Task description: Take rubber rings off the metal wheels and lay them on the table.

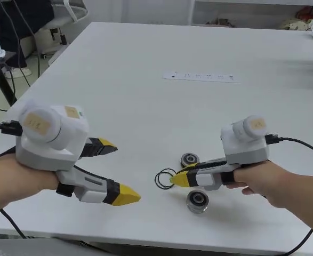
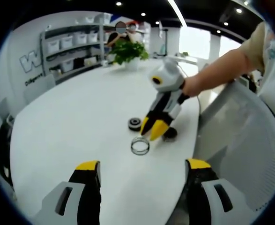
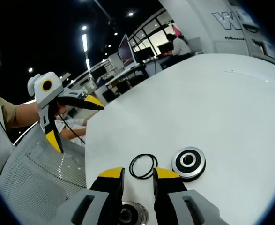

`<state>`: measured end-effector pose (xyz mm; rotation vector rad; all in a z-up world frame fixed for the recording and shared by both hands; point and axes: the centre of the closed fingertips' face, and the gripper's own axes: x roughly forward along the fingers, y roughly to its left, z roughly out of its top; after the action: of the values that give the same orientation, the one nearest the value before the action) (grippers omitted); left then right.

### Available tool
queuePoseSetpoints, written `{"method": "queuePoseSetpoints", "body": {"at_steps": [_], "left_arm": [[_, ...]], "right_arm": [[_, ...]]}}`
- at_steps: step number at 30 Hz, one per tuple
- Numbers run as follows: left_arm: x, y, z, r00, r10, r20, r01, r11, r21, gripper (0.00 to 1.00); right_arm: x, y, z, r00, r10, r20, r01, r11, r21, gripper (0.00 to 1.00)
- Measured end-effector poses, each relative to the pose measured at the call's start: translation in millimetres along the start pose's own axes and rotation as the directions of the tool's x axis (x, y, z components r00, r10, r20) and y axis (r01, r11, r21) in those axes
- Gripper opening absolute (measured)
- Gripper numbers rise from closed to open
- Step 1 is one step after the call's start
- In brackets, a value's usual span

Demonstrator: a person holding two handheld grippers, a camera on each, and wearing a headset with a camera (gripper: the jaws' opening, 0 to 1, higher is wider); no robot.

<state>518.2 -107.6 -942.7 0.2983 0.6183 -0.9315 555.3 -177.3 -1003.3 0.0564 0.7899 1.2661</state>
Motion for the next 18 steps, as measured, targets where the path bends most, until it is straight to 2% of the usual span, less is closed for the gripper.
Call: {"method": "queuePoseSetpoints", "body": {"at_steps": [5,10,18], "left_arm": [[1.6,-1.0,2.1,1.0000,-0.007,-0.002,0.007,1.000,0.006,0.74],[4.6,0.4,4.7,1.0000,-0.009,-0.001,0.009,1.000,0.007,0.74],[9.9,4.5,9.5,0.9999,-0.014,-0.002,0.014,1.000,0.014,0.73]], "right_arm": [[-5.9,-3.6,-0.7,1.0000,-0.006,-0.006,0.006,1.000,-0.019,0.26],[-15.2,-6.8,4.3,0.9998,-0.013,0.015,0.014,1.000,-0.024,0.27],[-31.0,-14.8,3.7,0.9986,-0.042,0.032,0.043,0.999,-0.021,0.28]]}}
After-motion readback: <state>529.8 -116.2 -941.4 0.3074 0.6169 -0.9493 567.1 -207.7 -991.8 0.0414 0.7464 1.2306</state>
